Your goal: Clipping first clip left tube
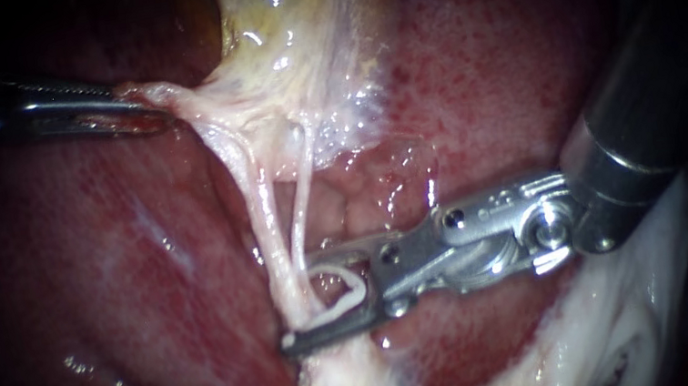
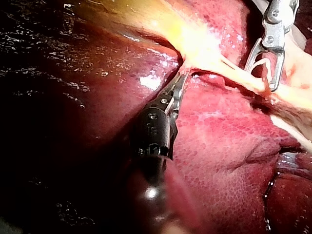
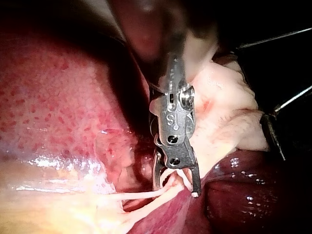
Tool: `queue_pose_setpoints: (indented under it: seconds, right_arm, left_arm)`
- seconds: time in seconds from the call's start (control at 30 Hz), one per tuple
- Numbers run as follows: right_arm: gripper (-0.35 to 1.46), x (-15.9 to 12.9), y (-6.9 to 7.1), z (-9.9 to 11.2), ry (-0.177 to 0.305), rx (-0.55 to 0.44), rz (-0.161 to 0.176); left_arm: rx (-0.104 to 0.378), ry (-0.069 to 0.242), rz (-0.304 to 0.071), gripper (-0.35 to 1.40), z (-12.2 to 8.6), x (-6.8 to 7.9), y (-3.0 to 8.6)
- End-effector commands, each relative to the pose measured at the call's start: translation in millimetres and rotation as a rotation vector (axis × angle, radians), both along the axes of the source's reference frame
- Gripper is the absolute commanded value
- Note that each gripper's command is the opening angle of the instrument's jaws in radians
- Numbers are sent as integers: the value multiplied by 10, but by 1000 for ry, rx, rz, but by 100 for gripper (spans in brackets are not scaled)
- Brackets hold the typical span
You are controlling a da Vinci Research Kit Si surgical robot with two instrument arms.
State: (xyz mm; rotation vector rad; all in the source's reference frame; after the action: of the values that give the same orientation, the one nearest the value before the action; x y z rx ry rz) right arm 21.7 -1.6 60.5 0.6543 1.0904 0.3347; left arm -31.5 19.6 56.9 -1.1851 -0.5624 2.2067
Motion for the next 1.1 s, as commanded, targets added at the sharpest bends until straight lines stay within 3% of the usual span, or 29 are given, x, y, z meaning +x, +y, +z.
queue_pose_setpoints:
  seconds: [0.03,0.23,0.57,0.73,0.93,1.1]
  right_arm:
    - [50,-2,0,0,0,0,0]
    - [50,-26,1,-2,-1,2,2]
    - [50,-68,18,-6,-10,6,23]
    - [50,-71,23,-18,-5,13,24]
    - [50,-67,20,-38,39,52,35]
    - [50,-57,14,-37,54,97,36]
  left_arm:
    - [0,0,0,-35,0,0,0]
    - [0,0,0,-35,0,0,0]
    - [0,0,1,-35,1,1,0]
    - [0,0,1,-35,1,1,0]
    - [0,0,1,-35,1,1,0]
    - [0,0,1,-35,1,1,0]
